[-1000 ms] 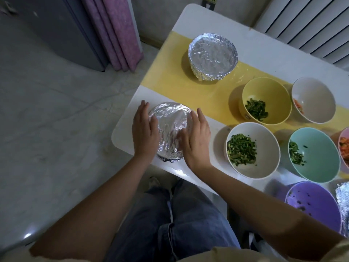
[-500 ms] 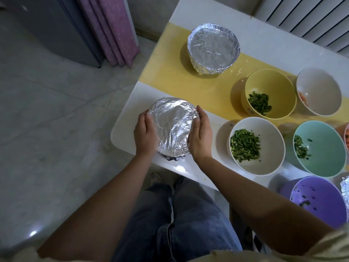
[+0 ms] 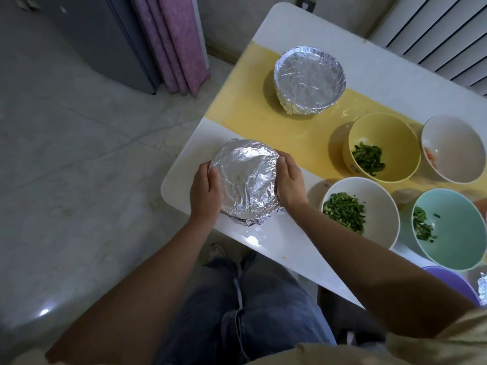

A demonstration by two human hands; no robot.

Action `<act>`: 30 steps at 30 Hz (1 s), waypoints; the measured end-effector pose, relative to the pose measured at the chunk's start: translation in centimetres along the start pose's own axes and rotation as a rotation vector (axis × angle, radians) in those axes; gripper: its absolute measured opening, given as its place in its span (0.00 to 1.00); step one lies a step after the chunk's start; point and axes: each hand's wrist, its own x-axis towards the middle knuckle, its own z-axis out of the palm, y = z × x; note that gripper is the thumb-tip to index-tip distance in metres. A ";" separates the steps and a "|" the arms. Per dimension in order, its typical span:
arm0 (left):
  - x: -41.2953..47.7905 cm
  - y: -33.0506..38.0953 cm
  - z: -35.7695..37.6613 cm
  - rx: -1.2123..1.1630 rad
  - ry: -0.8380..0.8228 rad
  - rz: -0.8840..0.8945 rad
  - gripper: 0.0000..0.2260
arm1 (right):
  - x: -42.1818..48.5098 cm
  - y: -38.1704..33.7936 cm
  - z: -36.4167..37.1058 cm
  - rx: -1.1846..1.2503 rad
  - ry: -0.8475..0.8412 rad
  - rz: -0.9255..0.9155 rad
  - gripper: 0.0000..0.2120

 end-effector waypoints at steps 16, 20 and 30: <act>2.4 2.2 -0.7 0.126 0.020 0.028 0.24 | 2.4 -4.2 -0.3 -0.186 -0.091 -0.158 0.21; 3.2 2.6 -0.5 0.183 -0.032 0.118 0.19 | 3.7 -5.3 0.4 -0.345 -0.138 -0.224 0.15; 4.4 2.9 0.0 0.236 -0.066 0.260 0.15 | 5.9 -4.9 0.6 -0.466 -0.275 -0.436 0.08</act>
